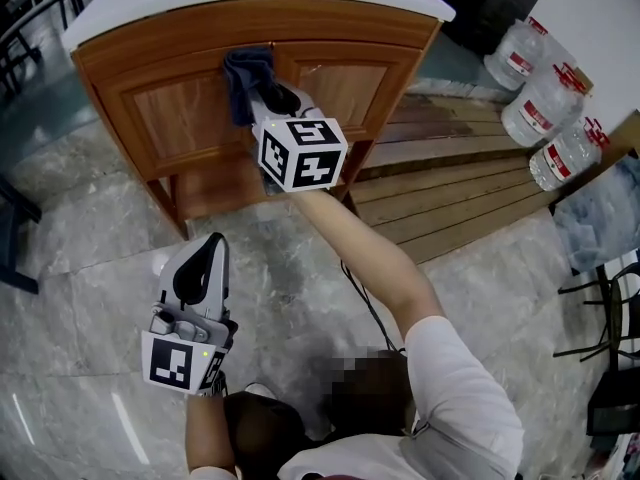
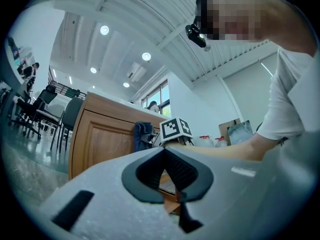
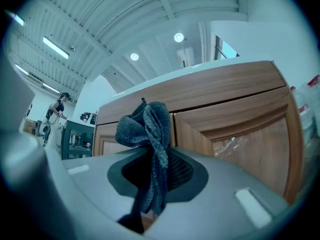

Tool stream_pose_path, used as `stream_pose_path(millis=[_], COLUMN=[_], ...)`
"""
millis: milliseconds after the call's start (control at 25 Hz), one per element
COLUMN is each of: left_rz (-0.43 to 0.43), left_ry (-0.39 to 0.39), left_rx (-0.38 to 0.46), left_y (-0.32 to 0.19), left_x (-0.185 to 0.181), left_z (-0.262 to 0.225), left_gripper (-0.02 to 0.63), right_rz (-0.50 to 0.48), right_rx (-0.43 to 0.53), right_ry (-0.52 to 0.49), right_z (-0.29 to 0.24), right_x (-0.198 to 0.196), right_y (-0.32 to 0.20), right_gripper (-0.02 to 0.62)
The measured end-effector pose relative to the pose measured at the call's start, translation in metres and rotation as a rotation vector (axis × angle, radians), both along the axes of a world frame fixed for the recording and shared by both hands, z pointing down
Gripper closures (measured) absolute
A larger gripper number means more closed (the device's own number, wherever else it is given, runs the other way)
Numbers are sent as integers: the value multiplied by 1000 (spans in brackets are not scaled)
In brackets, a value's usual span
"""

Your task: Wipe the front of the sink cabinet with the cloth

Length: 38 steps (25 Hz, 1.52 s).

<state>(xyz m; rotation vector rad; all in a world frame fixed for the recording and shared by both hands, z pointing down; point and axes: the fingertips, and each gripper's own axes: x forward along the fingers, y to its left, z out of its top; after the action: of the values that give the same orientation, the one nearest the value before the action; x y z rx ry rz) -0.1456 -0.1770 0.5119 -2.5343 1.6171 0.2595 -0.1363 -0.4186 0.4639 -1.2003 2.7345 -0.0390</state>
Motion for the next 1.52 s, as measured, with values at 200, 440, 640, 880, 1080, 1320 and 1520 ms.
stream_pose_path(millis=[200,440,640,880,1080,1320,1520], left_rz=[1,9,9,12,14,11,20], left_ry=[-1,-6,-16,-26,-29,-35,-39], left_rx=[2,3,4,-2,-3,-6,-8], left_y=[-1,0,1,1,-2,-2,-3], left_x=[0,3,7,8,10,11,15], left_z=[0,0,-1,0,1,1,2], left_gripper=[607,607,607,607,607,607,607], right_rz=[47,97,139,207,238,301,359], right_rx=[8,12,3,-18,-4,-9,-15], right_ry=[-16,-13,-10,-24,-8,-17,-10], right_z=[-5,-5,1,6,9,14,15], right_x=[23,51,73,105,122,145,172], right_y=[-9,-16,-23,-42,-50,-57,-65], right_gripper=[522,522,522,523,522,522,522])
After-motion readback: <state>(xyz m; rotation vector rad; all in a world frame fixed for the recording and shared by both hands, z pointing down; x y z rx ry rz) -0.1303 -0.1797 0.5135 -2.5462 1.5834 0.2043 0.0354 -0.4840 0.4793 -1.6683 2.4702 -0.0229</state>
